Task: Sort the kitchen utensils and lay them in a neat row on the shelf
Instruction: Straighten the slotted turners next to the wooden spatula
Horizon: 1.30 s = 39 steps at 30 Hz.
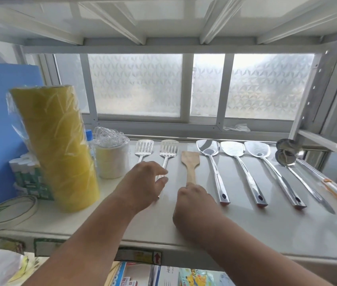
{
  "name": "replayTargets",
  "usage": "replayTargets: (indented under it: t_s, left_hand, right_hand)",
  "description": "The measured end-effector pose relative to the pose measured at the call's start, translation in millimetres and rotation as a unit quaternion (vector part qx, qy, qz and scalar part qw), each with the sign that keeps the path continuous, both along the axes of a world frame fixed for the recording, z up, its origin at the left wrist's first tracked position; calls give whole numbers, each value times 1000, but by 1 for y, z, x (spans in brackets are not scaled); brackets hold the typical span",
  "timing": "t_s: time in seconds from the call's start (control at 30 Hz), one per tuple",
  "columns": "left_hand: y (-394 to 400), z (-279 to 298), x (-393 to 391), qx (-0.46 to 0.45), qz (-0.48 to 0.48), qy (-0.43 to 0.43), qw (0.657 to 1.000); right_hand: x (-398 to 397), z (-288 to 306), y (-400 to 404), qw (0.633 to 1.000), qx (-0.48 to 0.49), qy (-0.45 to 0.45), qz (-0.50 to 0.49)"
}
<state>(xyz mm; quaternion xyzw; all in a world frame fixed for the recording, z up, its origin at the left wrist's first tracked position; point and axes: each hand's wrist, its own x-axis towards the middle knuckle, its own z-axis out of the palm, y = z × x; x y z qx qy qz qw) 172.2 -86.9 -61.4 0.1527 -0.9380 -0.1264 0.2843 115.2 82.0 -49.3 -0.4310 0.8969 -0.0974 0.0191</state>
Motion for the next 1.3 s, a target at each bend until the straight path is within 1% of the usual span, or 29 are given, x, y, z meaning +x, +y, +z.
replayTargets:
  t_s: [0.1, 0.2, 0.27, 0.33, 0.4, 0.47, 0.6, 0.97, 1.07, 1.17, 1.3]
  left_hand:
    - [1, -3, -7, 34, 8, -54, 998]
    - [7, -5, -8, 32, 13, -77, 996]
    - [9, -6, -8, 24, 9, -75, 997]
    - [9, -8, -8, 27, 8, -64, 998]
    - [9, -10, -9, 33, 7, -58, 998]
    - [8, -12, -10, 36, 8, -58, 998]
    - [6, -13, -12, 40, 7, -50, 998]
    - [5, -18, -12, 48, 9, -39, 998]
    - [6, -18, -12, 49, 9, -32, 998]
    - [8, -19, -11, 55, 10, -28, 998]
    - [10, -21, -10, 61, 9, -28, 998]
  right_hand:
    - [-4, -5, 2, 1000, -25, -13, 4]
    - [-9, -13, 1, 999, -50, -8, 6]
    - [-12, -19, 1, 998, -55, 6, 20]
    - [-13, -24, -1, 998, -30, 54, 27]
    - [-14, -27, -3, 997, -20, 75, 24]
    - [-14, -28, -4, 997, -28, 66, 21]
    - [-17, -30, -6, 997, -77, 17, 8]
    - [-14, -30, -2, 997, -80, 12, 10]
    - [-12, -31, -1, 993, -120, 13, -8]
    - [-13, -33, -1, 994, -111, 7, 8]
    - [-17, -39, -3, 993, -105, 42, 27]
